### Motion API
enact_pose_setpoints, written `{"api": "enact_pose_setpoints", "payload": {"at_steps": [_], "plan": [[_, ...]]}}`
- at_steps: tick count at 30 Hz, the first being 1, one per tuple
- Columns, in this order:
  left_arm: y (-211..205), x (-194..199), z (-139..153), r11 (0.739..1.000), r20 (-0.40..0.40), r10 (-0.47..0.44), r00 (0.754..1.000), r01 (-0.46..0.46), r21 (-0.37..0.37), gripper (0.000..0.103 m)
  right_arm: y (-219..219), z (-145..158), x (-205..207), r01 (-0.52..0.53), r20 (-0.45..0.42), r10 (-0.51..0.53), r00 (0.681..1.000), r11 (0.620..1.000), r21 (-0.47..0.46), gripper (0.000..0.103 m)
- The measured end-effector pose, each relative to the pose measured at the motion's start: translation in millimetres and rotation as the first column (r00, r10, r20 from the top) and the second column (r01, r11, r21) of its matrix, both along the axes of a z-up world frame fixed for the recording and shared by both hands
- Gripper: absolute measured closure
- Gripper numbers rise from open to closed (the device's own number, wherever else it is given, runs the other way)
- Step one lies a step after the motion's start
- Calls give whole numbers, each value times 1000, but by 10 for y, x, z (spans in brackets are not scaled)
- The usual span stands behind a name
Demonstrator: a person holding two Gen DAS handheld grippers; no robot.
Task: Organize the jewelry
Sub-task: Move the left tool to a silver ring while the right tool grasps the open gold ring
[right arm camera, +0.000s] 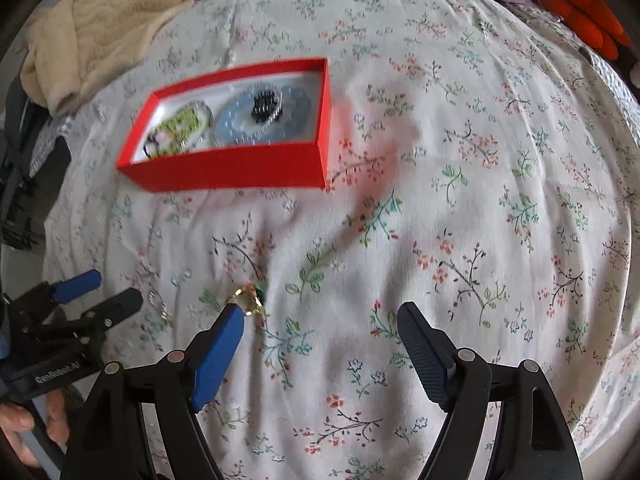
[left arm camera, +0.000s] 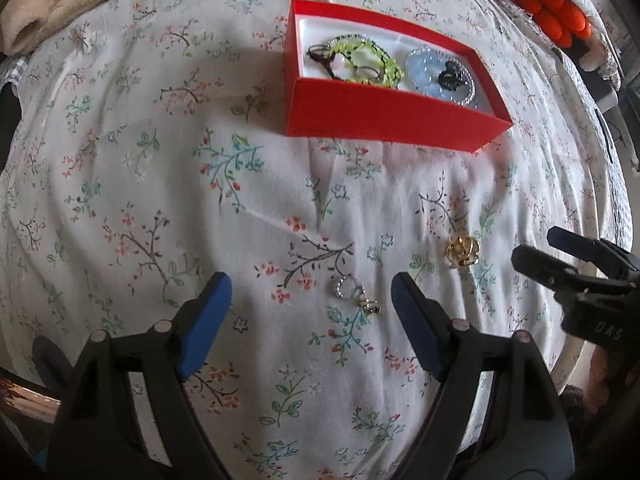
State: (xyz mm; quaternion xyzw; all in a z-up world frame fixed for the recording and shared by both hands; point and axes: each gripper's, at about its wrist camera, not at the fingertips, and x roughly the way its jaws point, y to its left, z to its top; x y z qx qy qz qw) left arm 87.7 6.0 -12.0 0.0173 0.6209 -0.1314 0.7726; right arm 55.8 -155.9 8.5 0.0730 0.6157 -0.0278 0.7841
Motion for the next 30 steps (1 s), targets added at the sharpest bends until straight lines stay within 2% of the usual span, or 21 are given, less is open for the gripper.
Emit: {"api": "enact_pose_setpoints", "payload": {"at_steps": [12, 15, 17, 21, 30], "plan": [[-65, 9, -92, 1000, -31, 5, 1000, -5, -11, 23, 79, -132, 53, -18, -38, 17, 999, 999, -29, 23], [-90, 26, -94, 1000, -29, 4, 1000, -4, -7, 31, 109, -142, 52, -22, -39, 21, 999, 999, -29, 23], [-111, 29, -114, 1000, -35, -1, 999, 0, -10, 43, 112, -144, 56, -22, -40, 21, 999, 999, -29, 23], [-163, 47, -162, 1000, -51, -4, 999, 3, -10, 52, 130, -155, 76, -23, -42, 22, 999, 999, -27, 23], [-428, 7, -257, 997, -40, -42, 998, 44, 67, 76, 235, -208, 72, -40, -53, 38, 998, 999, -28, 23]]}}
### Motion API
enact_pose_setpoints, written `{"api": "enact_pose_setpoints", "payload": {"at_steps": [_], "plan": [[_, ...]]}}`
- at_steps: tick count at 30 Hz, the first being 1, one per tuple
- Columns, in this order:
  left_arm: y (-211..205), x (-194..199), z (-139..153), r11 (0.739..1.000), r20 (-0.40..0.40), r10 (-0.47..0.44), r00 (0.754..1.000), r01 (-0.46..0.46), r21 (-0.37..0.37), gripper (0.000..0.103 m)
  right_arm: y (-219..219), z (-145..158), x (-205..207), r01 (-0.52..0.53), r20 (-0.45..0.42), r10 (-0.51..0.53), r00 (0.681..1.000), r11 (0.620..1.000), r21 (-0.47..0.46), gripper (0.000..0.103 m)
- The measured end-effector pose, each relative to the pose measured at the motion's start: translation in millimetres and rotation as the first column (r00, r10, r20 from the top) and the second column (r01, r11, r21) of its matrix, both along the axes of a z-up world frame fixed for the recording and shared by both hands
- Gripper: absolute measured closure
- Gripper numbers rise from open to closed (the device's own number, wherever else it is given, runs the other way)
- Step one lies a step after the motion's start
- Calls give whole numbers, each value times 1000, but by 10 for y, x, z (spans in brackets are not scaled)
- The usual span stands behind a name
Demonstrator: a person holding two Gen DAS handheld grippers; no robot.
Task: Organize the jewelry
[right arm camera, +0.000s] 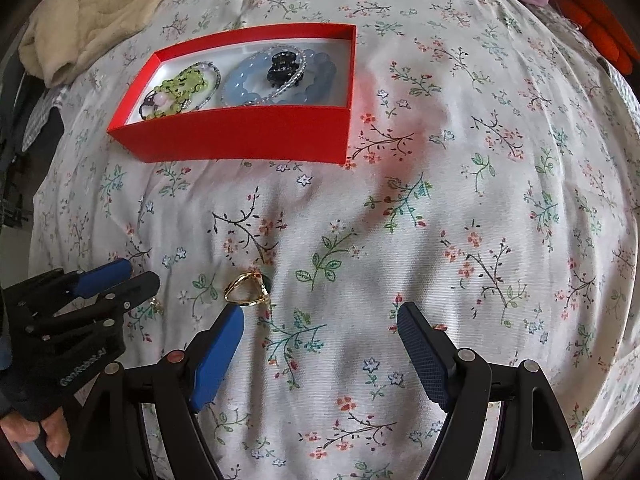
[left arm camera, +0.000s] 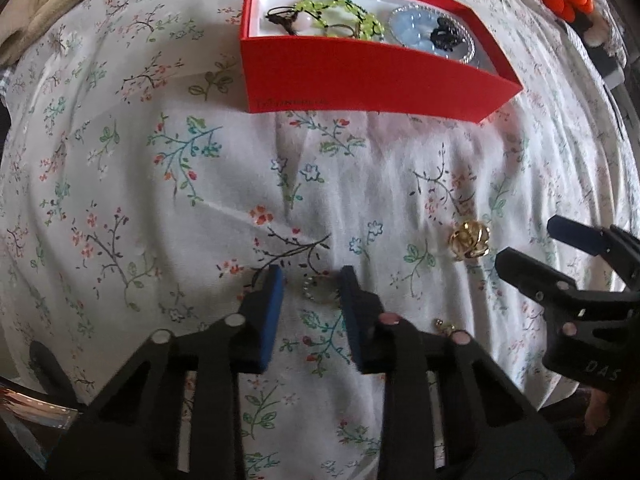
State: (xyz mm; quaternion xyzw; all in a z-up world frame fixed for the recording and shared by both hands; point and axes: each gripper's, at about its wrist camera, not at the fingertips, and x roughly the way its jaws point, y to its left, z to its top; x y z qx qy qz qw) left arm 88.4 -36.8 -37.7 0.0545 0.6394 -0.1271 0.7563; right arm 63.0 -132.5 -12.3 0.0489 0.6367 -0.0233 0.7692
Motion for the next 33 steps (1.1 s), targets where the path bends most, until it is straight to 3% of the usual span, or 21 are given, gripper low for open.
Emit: {"api": "enact_pose_setpoints", "payload": {"at_steps": [7, 19, 22, 23, 27, 31, 33], "plan": [[-54, -10, 29, 1000, -3, 6, 1000, -6, -30, 98, 31, -6, 32, -4, 0, 4, 1000, 1000, 4, 23], [128, 58, 101, 997, -5, 39, 999, -39, -62, 98, 176, -46, 219, -9, -9, 10, 1000, 997, 83, 23], [221, 60, 113, 997, -5, 43, 999, -43, -57, 88, 259, -113, 288, -13, -25, 15, 1000, 994, 108, 24], [245, 69, 114, 997, -7, 45, 999, -45, -60, 82, 276, -136, 302, -12, -30, 16, 999, 994, 111, 27], [315, 65, 129, 996, -15, 51, 999, -52, -73, 74, 346, -237, 378, -16, -51, 22, 998, 994, 109, 45], [344, 58, 115, 995, -29, 50, 998, -52, -80, 71, 426, -281, 414, -40, -48, 45, 998, 994, 97, 73], [330, 43, 99, 995, -38, 46, 998, -49, -84, 71, 444, -269, 405, -46, -42, 50, 998, 994, 95, 73]]}}
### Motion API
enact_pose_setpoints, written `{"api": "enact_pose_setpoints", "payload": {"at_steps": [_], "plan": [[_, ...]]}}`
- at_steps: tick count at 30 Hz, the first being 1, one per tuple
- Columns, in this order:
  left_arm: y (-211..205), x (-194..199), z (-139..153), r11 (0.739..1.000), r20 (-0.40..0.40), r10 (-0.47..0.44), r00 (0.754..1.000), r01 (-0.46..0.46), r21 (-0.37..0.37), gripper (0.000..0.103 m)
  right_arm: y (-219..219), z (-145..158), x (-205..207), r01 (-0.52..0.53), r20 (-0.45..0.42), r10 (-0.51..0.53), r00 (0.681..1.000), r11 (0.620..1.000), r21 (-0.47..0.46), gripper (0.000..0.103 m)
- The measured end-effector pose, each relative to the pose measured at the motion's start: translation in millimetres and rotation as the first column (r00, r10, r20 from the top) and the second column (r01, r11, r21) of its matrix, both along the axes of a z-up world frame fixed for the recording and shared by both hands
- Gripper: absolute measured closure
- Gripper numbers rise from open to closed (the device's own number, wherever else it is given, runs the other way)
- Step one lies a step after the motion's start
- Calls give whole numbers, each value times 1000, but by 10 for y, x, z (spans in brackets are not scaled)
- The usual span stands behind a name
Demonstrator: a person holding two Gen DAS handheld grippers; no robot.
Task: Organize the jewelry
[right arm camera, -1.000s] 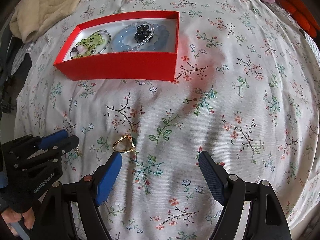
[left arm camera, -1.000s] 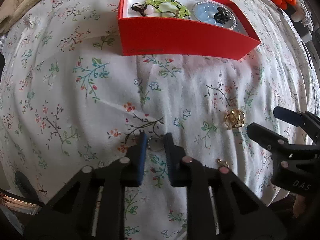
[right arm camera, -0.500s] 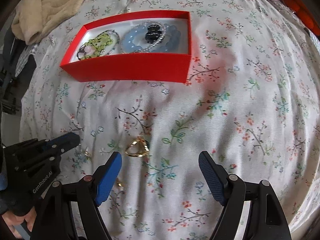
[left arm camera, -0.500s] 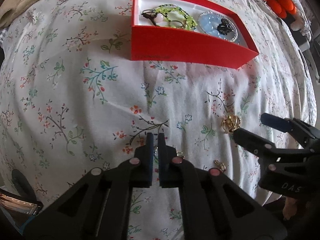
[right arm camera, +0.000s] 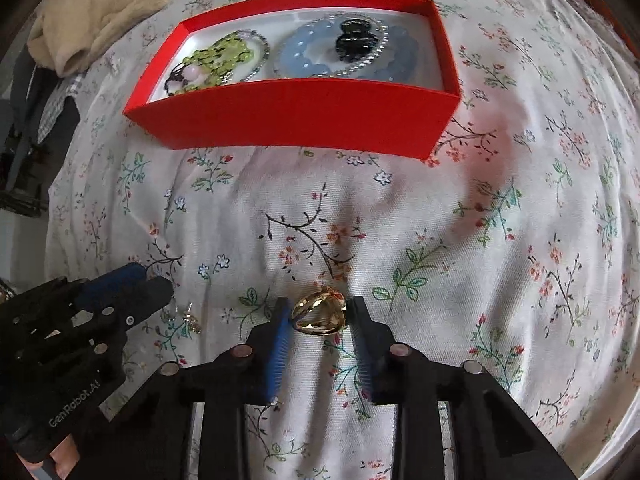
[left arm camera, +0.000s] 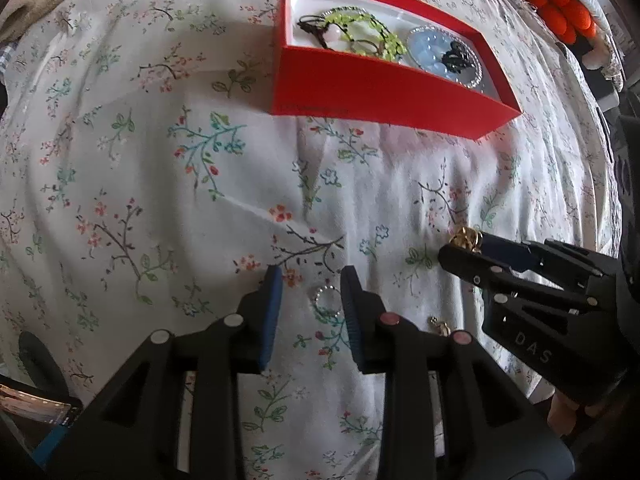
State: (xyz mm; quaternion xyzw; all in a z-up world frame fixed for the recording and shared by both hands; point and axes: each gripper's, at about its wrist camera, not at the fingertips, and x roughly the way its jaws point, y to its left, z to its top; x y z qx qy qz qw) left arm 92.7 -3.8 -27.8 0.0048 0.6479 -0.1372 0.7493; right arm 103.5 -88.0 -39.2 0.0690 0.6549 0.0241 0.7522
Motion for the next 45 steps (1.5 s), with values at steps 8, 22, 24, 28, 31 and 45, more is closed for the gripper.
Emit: {"api": "enact_pose_setpoints", "payload": {"at_steps": [8, 22, 24, 28, 31, 45], "plan": [[-114, -74, -109, 1000, -20, -9, 1000, 9, 18, 71, 40, 47, -11, -14, 22, 15, 1000, 1000, -8, 73], [-192, -132, -192, 998, 10, -22, 1000, 21, 63, 97, -15, 97, -53, 2, 32, -2, 999, 1000, 2, 73], [-149, -118, -136, 999, 9, -20, 1000, 20, 51, 97, -60, 131, -86, 3, 37, -3, 999, 1000, 9, 73], [-109, -81, -54, 999, 17, -17, 1000, 17, 28, 98, -94, 209, -108, 0, 53, -1, 999, 1000, 19, 73], [-97, -71, 10, 1000, 26, -15, 1000, 15, 18, 98, -128, 261, -140, -2, 65, 1, 998, 1000, 23, 73], [-112, -67, -121, 995, 3, -55, 998, 55, 81, 89, -181, 311, -177, 2, 58, -5, 998, 999, 44, 73]]}}
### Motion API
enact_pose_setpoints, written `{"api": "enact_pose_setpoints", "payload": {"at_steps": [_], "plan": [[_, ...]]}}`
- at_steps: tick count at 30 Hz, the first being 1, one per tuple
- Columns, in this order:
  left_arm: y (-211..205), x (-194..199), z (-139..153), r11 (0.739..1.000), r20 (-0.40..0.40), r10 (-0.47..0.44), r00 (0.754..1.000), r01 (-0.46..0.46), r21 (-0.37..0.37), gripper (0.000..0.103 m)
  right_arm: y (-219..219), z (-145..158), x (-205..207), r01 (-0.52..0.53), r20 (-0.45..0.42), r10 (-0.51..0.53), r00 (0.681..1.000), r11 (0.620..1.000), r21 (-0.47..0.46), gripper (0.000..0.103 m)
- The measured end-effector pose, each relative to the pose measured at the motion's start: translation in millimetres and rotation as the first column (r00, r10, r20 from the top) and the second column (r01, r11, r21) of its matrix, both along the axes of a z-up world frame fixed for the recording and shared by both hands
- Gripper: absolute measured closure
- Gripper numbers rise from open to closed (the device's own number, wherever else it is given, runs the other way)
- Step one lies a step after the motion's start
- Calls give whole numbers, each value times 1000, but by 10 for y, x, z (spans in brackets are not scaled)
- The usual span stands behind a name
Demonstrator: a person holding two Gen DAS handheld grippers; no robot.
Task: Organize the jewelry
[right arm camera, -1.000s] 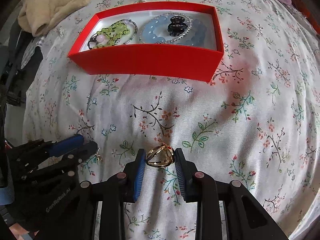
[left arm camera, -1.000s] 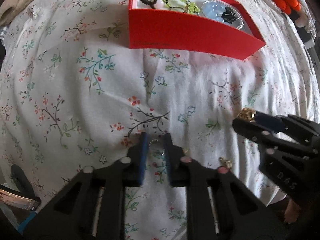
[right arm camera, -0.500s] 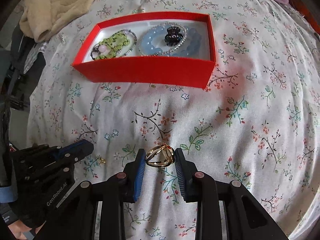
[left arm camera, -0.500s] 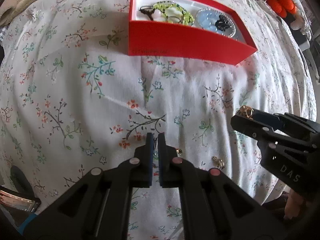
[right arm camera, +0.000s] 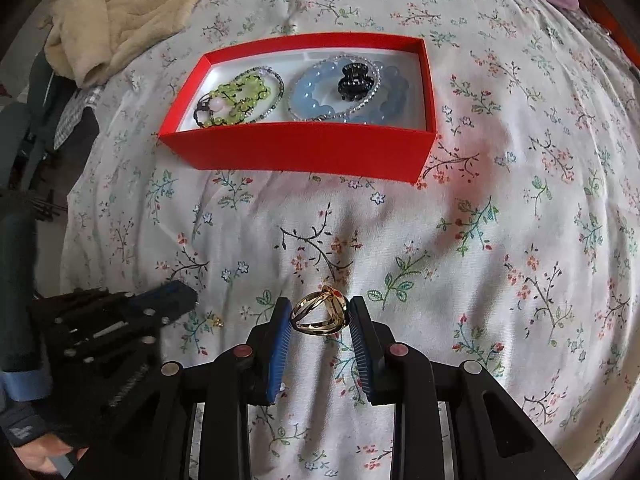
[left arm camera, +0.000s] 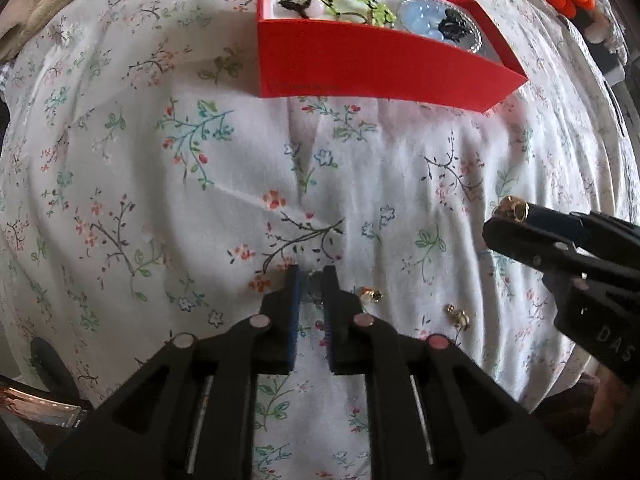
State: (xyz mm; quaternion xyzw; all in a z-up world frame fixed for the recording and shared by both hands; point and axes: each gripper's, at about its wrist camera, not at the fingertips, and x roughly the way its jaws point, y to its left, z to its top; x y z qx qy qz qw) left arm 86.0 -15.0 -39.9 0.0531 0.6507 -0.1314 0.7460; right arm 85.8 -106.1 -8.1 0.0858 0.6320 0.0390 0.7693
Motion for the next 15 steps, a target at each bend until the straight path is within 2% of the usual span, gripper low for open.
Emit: {"api": "enact_pose_setpoints", "payload": {"at_steps": [5, 7, 12, 13, 15], "plan": [[-38, -24, 4, 1000, 11, -15, 1000, 15, 9, 71, -11, -11, 7, 3, -5, -3, 1000, 1000, 1, 73], [-68, -31, 9, 999, 24, -28, 999, 28, 19, 67, -12, -11, 6, 3, -6, -3, 1000, 1000, 0, 73], [-66, -43, 36, 999, 22, -30, 999, 29, 27, 67, -19, -13, 10, 2, -5, -2, 1000, 1000, -1, 73], [-79, -45, 46, 999, 24, -32, 999, 32, 30, 69, -20, -13, 10, 1, -5, -1, 1000, 1000, 0, 73], [-68, -45, 53, 998, 25, -41, 999, 40, 38, 81, -25, -13, 7, 0, -5, 0, 1000, 1000, 0, 73]]}}
